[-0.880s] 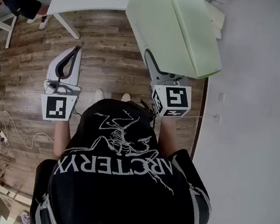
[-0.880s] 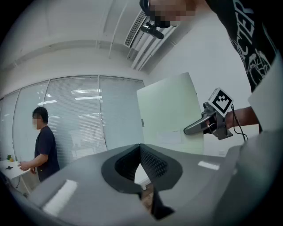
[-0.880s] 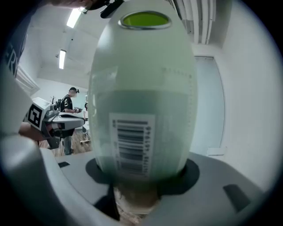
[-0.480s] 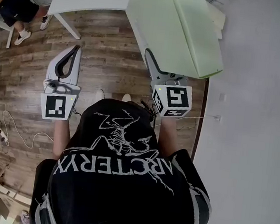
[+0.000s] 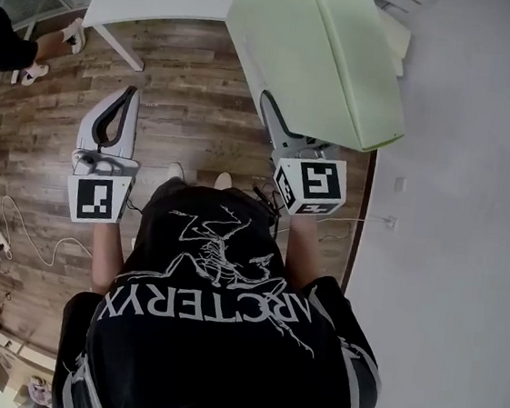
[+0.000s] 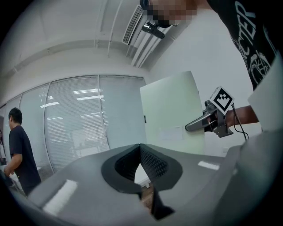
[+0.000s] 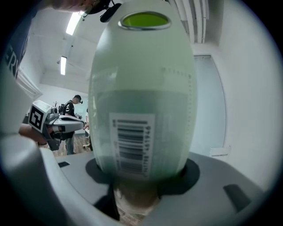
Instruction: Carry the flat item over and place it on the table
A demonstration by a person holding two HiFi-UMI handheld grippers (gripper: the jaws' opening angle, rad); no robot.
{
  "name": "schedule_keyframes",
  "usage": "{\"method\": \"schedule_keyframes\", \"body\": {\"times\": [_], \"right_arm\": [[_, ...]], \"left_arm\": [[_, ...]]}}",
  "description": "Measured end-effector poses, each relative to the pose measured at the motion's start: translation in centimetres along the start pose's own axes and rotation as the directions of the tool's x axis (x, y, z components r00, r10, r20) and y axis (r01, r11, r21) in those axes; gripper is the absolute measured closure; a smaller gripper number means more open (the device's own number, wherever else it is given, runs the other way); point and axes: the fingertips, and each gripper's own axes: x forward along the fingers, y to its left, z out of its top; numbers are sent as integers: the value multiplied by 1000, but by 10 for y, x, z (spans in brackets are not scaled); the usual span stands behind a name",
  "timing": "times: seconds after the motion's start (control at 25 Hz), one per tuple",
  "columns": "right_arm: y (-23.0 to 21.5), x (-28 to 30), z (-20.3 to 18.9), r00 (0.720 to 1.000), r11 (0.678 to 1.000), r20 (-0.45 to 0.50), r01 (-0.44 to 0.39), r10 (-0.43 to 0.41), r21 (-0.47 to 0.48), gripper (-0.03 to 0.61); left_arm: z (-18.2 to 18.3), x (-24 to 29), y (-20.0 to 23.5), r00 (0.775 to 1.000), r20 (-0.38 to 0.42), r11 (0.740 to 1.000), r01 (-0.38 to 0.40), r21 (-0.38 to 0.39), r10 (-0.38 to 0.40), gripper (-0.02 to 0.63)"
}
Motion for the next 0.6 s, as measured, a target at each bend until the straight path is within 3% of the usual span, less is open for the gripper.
{"method": "schedule_keyframes", "body": {"times": [0.28,0.6], "right_arm": [[-15,35,-2,999,998,-2,-35,35,-44,307],[-30,158,5,1000,999,-19,15,-16,-36,307]], "left_arm": [[-25,22,1,998,-54,999,-26,-37,24,603],[-58,102,90,999,-28,999,16,-43,-17,603]]}}
